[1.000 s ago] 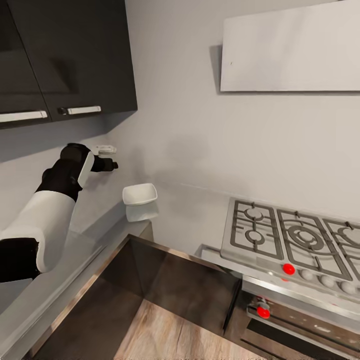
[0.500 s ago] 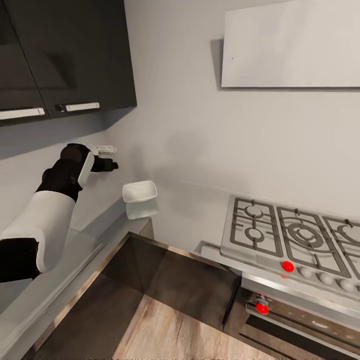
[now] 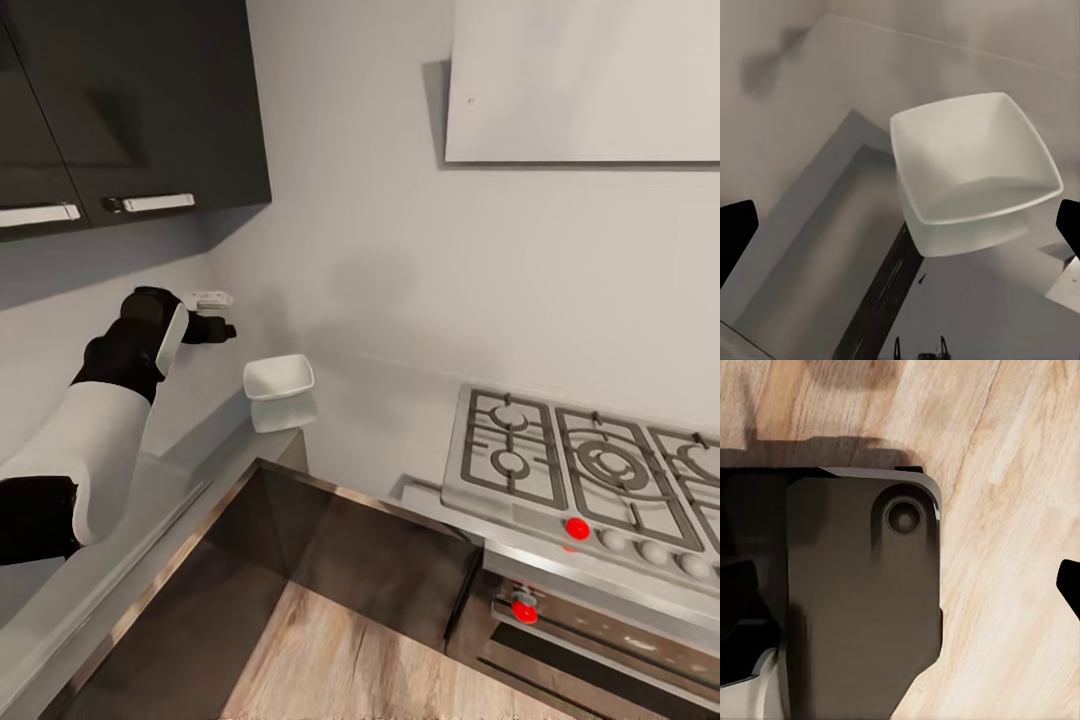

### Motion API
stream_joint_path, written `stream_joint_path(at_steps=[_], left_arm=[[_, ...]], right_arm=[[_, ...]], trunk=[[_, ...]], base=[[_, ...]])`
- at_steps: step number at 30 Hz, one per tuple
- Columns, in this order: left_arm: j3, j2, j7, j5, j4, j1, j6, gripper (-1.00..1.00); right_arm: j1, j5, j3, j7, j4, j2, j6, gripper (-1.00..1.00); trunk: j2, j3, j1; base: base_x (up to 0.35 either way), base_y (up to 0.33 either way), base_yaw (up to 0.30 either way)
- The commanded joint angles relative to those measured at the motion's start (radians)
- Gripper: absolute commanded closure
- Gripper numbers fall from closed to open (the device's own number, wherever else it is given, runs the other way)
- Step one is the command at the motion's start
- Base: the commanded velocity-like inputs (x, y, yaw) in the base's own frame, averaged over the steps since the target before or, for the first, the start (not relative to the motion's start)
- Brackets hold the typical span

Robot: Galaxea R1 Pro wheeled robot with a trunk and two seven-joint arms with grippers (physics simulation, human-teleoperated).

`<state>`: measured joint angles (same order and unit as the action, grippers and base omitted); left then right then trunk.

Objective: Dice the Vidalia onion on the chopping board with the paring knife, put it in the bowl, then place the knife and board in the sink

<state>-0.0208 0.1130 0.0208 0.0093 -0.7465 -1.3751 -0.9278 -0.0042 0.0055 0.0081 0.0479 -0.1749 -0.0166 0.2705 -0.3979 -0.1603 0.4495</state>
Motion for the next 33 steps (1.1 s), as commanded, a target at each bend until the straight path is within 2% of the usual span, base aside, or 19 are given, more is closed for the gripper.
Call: stream_joint_path(at_steps=[1,10,25,33], left_arm=[[-0.002,0.001,0.002,0.001,0.0,0.0,-0.004,-1.0],[-0.002,0.001,0.002,0.001,-0.001,0.002,-0.005,-1.0],[-0.002,0.001,0.002,0.001,0.0,0.002,-0.005,-1.0],[-0.002,0.001,0.002,0.001,-0.002,0.002,-0.005,-1.0]], right_arm=[[0.0,0.001,0.001,0.004,0.0,0.0,0.003,-1.0],[0.0,0.001,0.001,0.004,0.0,0.0,0.003,-1.0],[0.0,0.001,0.001,0.004,0.0,-0.003,0.003,-1.0],[0.0,0.001,0.001,0.004,0.0,-0.004,0.003,-1.0]], trunk=[[-0.002,-0.004,0.001],[-0.002,-0.018,0.001],[-0.002,-0.033,0.001],[-0.002,-0.038,0.001]], base=[[0.0,0.0,0.0],[0.029,0.023,0.0],[0.23,0.187,0.0],[0.194,0.052,0.0]])
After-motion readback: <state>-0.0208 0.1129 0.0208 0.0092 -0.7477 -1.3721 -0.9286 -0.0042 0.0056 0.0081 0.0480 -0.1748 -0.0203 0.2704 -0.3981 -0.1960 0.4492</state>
